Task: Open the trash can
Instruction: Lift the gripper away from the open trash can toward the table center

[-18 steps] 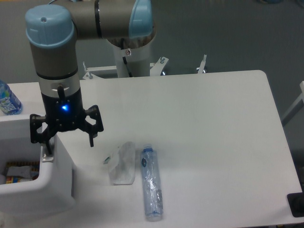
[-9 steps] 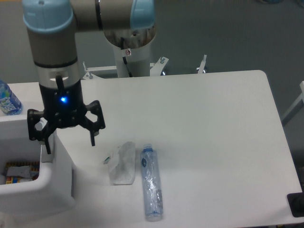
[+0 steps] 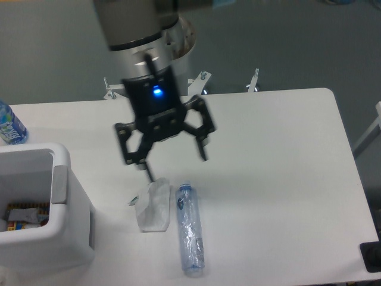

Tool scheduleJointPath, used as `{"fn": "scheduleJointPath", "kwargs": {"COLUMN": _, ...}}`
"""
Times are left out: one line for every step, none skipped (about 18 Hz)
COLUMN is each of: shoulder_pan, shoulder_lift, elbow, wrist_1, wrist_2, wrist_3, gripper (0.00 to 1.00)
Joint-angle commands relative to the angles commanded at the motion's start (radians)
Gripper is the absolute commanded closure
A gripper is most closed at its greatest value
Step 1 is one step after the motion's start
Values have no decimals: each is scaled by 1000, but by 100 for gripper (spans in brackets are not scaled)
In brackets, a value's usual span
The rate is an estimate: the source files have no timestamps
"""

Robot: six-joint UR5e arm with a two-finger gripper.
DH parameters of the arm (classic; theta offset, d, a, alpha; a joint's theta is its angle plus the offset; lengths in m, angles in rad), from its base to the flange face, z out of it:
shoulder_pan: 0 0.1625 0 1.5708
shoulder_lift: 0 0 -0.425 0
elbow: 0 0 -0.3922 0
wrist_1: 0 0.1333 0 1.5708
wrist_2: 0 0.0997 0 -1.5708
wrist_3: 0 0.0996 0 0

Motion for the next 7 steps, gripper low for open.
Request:
{"fn": "scheduleJointPath", "kwargs": {"shoulder_pan": 6, "shoulder_lift": 6, "elbow": -6, "wrist_1": -31, "wrist_2": 20, "wrist_3": 78, "gripper": 0}}
{"fn": "scheduleJointPath", "kwargs": {"shoulder_pan": 15, "shoulder_lift": 12, "elbow": -15, "wrist_1": -52, "wrist_2": 23, "wrist_3": 138, "gripper": 0}}
{"fn": "scheduleJointPath", "kwargs": {"shoulder_pan": 38, "shoulder_lift": 18, "elbow": -23, "wrist_1": -68, "wrist_2": 23, "wrist_3": 182, "gripper": 0}}
{"fn": "scheduleJointPath", "kwargs": {"shoulder_pan": 52, "shoulder_lift": 29, "elbow": -31, "wrist_1": -77, "wrist_2": 23, "wrist_3": 214, "gripper": 0}}
{"fn": "scheduleJointPath", "kwargs": {"shoulder_pan": 66, "shoulder_lift": 37, "elbow": -38, "wrist_1": -80, "wrist_2": 23, "wrist_3": 239, "gripper": 0}}
{"fn": "scheduleJointPath", "kwargs": {"shoulder_pan": 78, "shoulder_lift": 44, "elbow": -41, "wrist_1": -76, "wrist_2": 20, "wrist_3": 251, "gripper": 0}}
{"fn": "scheduleJointPath", "kwargs": {"shoulder_pan": 92, "shoulder_lift": 48, "elbow": -43, "wrist_1": -76, "wrist_2": 14, "wrist_3": 253, "gripper": 0}}
